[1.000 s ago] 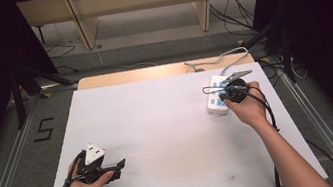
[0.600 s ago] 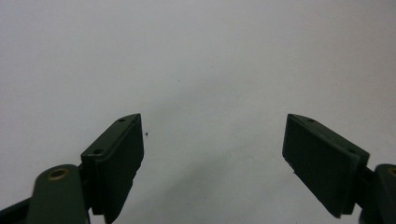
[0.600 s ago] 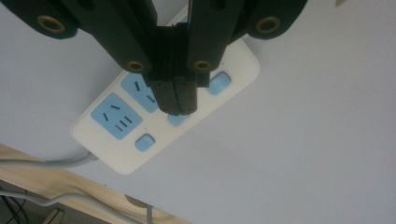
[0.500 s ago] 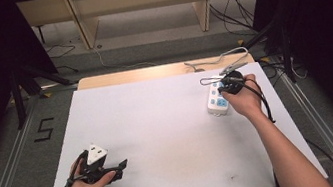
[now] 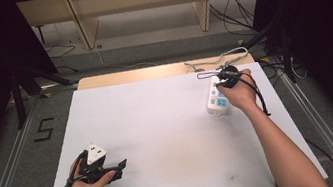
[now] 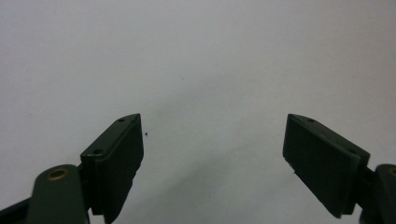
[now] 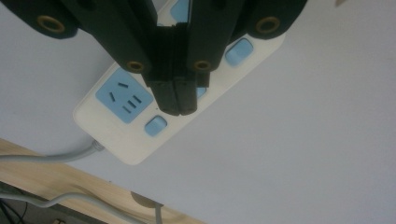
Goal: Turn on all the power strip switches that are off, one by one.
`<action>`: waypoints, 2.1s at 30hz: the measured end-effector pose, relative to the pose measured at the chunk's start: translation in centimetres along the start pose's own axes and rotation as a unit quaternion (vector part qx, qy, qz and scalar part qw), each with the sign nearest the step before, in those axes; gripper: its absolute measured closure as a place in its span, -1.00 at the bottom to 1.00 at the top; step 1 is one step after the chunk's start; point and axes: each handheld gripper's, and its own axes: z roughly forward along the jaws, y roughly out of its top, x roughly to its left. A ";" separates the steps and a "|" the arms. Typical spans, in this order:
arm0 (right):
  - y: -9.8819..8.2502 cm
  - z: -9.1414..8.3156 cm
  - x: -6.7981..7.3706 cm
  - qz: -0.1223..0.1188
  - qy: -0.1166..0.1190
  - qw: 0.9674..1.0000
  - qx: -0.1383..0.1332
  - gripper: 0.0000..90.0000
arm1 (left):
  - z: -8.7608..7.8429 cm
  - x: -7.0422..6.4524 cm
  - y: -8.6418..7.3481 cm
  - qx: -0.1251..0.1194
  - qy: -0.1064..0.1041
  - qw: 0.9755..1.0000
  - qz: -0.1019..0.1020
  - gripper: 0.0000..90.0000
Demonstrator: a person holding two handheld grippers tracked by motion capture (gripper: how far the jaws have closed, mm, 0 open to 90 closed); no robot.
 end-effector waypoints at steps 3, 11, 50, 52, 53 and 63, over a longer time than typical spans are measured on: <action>0.4 0.5 -0.3 0.004 -0.003 1.000 0.001 1.00 | 0.0 0.0 0.0 0.000 0.000 1.000 0.000 -0.56; 0.9 1.7 -0.6 0.005 -0.010 1.000 0.004 1.00 | 0.0 0.1 0.0 0.002 0.002 1.000 -0.001 -0.56; 1.9 5.1 -1.5 0.032 -0.029 0.999 0.014 1.00 | 0.1 0.0 -0.2 0.005 -0.003 1.000 -0.001 -0.55; 1.9 5.2 -1.5 0.032 -0.028 0.999 0.016 1.00 | 0.1 0.0 -0.2 0.005 -0.002 1.000 -0.001 -0.55; 2.0 5.2 -1.5 0.034 -0.028 0.999 0.015 1.00 | 0.1 0.0 -0.2 0.005 -0.002 1.000 -0.003 -0.55; 2.1 5.4 -1.4 0.033 -0.036 0.999 0.023 1.00 | 0.1 0.1 -0.2 0.004 -0.002 1.000 -0.004 -0.54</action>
